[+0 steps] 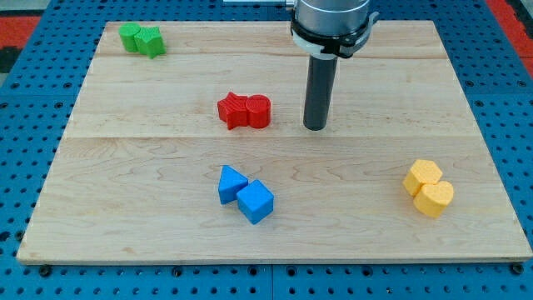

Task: Move the blue cube to the bottom left

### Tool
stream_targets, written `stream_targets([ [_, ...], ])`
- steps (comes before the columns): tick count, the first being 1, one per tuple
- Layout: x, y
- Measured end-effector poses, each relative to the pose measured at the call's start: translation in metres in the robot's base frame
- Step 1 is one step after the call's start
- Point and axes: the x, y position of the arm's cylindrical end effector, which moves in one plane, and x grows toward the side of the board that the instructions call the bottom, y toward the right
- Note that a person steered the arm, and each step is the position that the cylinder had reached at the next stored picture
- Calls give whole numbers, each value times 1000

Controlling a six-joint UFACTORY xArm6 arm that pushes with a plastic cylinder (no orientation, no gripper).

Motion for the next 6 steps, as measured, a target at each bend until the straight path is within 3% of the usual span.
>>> stream_targets([
  [3,1,-38],
  [6,13,-23],
])
